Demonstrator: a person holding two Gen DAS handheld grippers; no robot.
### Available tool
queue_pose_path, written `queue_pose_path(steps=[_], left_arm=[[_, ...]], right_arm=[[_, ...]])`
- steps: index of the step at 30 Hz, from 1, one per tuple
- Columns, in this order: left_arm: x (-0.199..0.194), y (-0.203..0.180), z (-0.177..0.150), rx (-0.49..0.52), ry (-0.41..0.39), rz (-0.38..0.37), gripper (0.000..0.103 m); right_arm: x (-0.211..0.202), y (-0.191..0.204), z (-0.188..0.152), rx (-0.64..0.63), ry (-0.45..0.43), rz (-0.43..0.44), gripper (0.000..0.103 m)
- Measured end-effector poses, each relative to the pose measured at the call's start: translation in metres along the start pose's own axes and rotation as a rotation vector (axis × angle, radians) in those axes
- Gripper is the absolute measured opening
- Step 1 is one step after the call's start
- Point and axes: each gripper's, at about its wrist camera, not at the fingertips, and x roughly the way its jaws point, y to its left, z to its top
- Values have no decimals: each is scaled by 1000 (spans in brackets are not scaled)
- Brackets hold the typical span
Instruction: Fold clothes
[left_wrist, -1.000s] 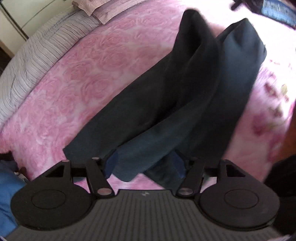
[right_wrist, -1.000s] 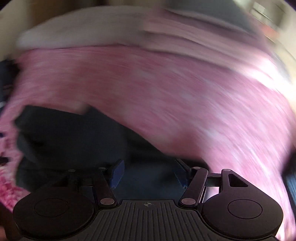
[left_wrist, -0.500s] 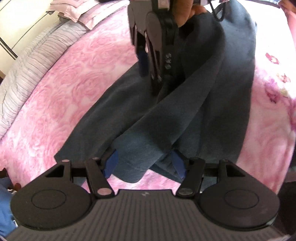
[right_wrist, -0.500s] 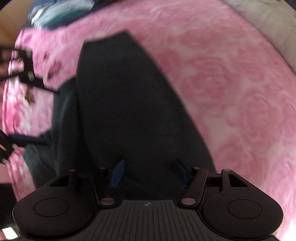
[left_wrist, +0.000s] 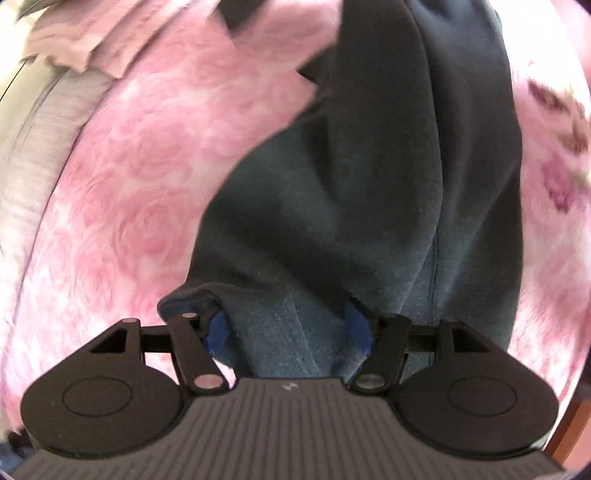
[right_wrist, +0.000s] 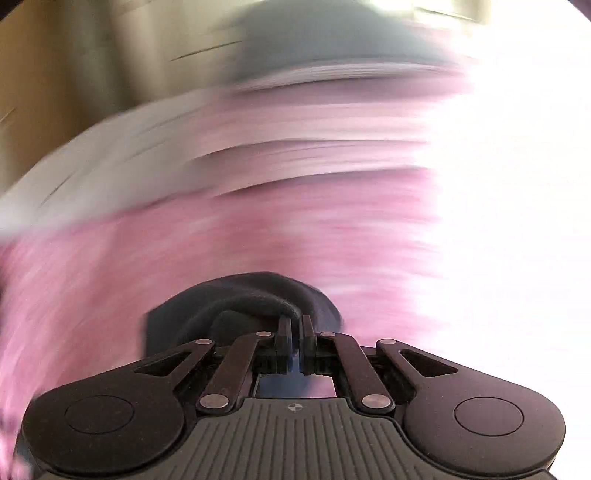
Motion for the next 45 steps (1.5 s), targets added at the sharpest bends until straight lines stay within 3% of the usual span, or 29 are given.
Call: queue_pose_path(steps=[2, 5, 7, 8, 9, 10, 11, 17, 20, 22, 25, 26, 28, 29, 34, 37, 41, 44, 45], left_arm=[[2, -2, 4, 4, 35, 28, 65], [-10, 15, -2, -201, 56, 33, 67], [-13, 29, -11, -344, 82, -17, 64], [-14, 34, -14, -393, 92, -41, 51], [-16, 37, -14, -401, 85, -55, 20], [-19, 40, -14, -409, 79, -70, 16], [-22, 45, -14, -419, 67, -76, 16], [-60, 115, 0, -522, -102, 52, 14], [-47, 158, 9, -580, -126, 92, 15], [-29, 185, 17, -623, -119, 109, 21], [-5, 200, 20, -688, -76, 122, 44], [-3, 199, 18, -699, -72, 130, 45], [-9, 188, 5, -718, -55, 134, 49], [-11, 181, -2, -731, -45, 131, 52], [-21, 110, -51, -858, 54, -33, 58], [-19, 60, -67, -883, 126, -129, 67], [5, 19, -73, -896, 237, -216, 68], [18, 8, -72, -921, 272, -205, 68], [16, 9, -71, -929, 263, -205, 64]], right_arm=[[-3, -52, -10, 130, 34, -57, 1], [-1, -110, -33, 269, 105, -102, 1], [0, -119, -49, 294, 127, -114, 1], [5, -123, -56, 309, 136, -116, 1], [3, -130, -59, 321, 138, -113, 1], [0, -137, -61, 332, 137, -108, 1], [-3, -139, -57, 336, 129, -102, 1], [9, -118, 0, 290, 41, -34, 1], [25, -92, 38, 209, -26, -5, 1], [44, -77, 57, 172, -52, 1, 1], [83, -57, 73, 105, -37, -10, 6], [90, -52, 71, 97, -18, -20, 16], [97, -45, 60, 81, 2, -27, 70], [96, -43, 49, 58, 8, -26, 75], [87, -55, -21, -38, 214, 73, 75], [81, -75, -66, -88, 356, 101, 75], [84, -114, -99, 57, 453, 170, 75], [89, -136, -118, 146, 517, 226, 75], [93, -136, -119, 146, 534, 245, 65]])
